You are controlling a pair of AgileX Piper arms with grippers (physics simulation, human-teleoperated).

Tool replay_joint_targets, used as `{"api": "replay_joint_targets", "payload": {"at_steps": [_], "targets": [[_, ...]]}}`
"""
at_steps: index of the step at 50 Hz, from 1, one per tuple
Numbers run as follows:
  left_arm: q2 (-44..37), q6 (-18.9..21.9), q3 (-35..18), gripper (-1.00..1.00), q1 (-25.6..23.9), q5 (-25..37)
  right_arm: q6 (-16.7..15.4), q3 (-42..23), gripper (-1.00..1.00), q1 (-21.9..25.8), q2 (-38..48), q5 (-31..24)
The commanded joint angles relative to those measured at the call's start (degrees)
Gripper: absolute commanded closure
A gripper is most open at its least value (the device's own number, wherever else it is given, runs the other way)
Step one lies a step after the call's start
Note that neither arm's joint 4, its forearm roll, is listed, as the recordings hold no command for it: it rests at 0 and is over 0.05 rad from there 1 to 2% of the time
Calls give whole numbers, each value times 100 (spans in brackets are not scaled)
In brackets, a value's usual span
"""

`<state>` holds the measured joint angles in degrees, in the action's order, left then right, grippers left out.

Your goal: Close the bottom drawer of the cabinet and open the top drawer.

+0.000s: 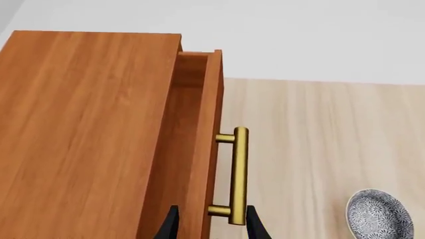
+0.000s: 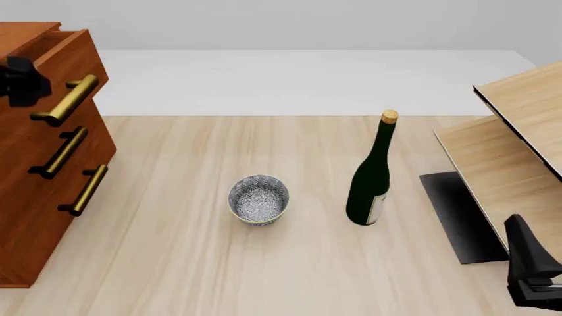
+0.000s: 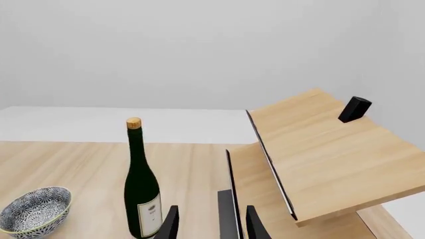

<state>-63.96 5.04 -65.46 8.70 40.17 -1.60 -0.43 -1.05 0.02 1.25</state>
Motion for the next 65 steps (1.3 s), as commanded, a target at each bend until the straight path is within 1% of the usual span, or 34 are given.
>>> {"api": "replay_joint_targets", "payload": {"at_steps": [1, 30, 46, 65], "targets": [[11, -31, 176, -100, 21, -111, -7, 2, -100, 1, 0, 4], [9, -37, 488, -100, 107, -307, -5, 3, -100, -1, 0, 5], [-14, -246, 587, -100, -221, -341, -8, 3, -100, 5, 0, 4], [-31, -347, 568, -100, -506, -328, -3, 3, -100, 0, 0, 4]]}}
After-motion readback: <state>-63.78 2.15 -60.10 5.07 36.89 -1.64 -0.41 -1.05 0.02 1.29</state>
